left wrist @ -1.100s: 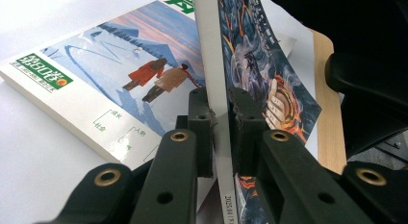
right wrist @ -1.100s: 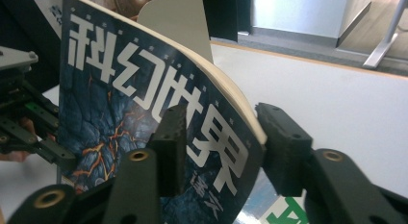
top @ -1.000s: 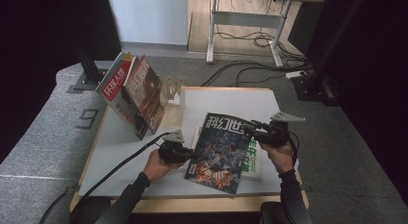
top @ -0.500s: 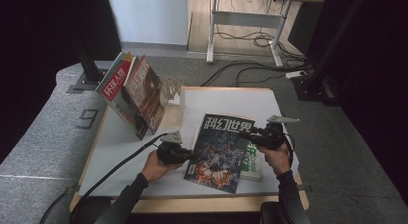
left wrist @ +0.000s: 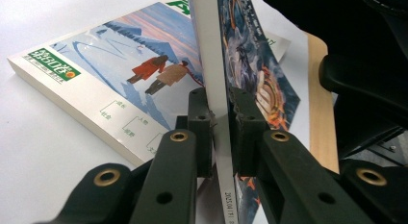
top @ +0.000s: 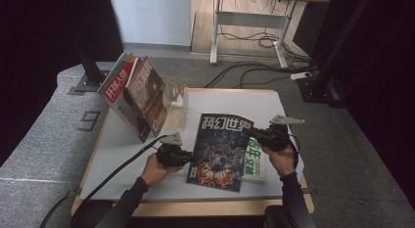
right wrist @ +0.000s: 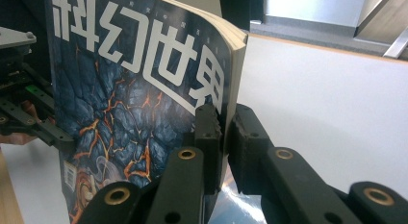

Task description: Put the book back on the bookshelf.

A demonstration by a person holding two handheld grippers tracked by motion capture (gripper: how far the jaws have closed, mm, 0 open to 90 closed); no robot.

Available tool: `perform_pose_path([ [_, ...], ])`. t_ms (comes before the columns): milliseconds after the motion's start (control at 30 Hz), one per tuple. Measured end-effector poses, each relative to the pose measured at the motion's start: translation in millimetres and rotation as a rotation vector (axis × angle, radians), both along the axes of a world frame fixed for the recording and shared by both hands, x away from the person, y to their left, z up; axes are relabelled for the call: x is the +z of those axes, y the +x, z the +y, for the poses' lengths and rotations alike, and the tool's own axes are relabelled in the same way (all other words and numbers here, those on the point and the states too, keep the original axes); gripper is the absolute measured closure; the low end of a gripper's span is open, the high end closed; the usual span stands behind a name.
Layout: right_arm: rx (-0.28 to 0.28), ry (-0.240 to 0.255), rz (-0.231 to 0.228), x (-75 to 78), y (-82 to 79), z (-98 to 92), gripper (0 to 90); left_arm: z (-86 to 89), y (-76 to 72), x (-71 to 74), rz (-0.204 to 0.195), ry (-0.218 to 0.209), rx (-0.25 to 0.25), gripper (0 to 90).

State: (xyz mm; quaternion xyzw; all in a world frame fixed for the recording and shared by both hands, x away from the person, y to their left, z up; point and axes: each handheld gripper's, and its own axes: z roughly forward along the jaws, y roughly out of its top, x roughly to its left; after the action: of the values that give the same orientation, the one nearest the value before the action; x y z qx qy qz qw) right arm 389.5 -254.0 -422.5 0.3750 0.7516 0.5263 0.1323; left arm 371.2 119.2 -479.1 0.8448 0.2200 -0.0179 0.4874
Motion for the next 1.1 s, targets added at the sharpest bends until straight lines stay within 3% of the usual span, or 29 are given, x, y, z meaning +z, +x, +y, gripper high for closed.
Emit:
perform_pose_path([
  [233,0.012,0.010,-0.040,13.9,-3.5,4.0,82.1,5.1,1.0,7.8,0.014,-0.047,0.008,82.4],
  [633,0.035,0.029,-0.087,34.6,-6.1,7.9,82.4,9.3,2.9,19.1,0.017,-0.089,0.005,82.8],
  [867,0.041,0.031,-0.121,48.5,-8.3,10.6,82.5,9.9,2.9,28.9,-0.018,-0.104,0.024,82.9],
  [1100,0.032,0.006,-0.170,60.8,-10.0,17.7,82.5,6.3,0.9,36.9,-0.100,-0.076,0.071,82.9],
])
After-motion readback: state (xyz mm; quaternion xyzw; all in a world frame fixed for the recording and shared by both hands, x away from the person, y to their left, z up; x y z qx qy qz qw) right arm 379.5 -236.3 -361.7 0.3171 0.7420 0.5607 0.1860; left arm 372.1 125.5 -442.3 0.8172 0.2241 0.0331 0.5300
